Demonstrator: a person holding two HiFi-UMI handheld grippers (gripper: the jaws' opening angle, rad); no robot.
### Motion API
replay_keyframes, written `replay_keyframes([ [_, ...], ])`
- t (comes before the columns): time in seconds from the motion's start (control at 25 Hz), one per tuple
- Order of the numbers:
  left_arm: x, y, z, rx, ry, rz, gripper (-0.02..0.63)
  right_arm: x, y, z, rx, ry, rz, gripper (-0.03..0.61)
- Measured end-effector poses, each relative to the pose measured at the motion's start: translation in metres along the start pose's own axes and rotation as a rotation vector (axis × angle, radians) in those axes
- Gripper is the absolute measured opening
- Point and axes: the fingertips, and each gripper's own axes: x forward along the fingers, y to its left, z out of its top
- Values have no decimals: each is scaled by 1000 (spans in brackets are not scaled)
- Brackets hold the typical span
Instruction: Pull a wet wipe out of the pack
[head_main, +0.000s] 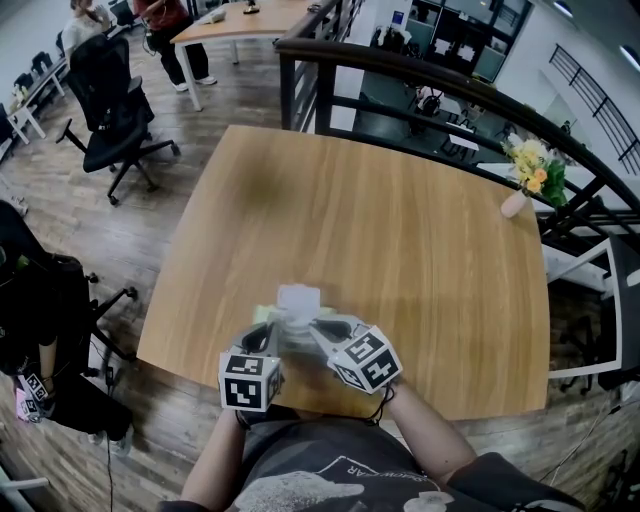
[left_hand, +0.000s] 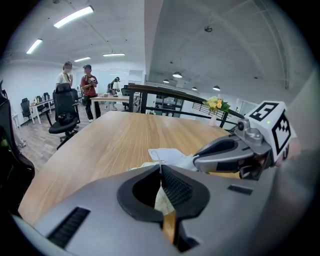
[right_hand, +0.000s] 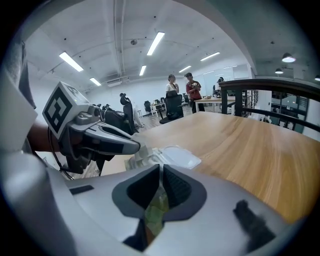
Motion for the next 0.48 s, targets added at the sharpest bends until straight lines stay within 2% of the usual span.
replay_keyframes([
  [0.48,1,2,-1,-17,-5,19,17,-3,-4,-8,5,13,20,28],
])
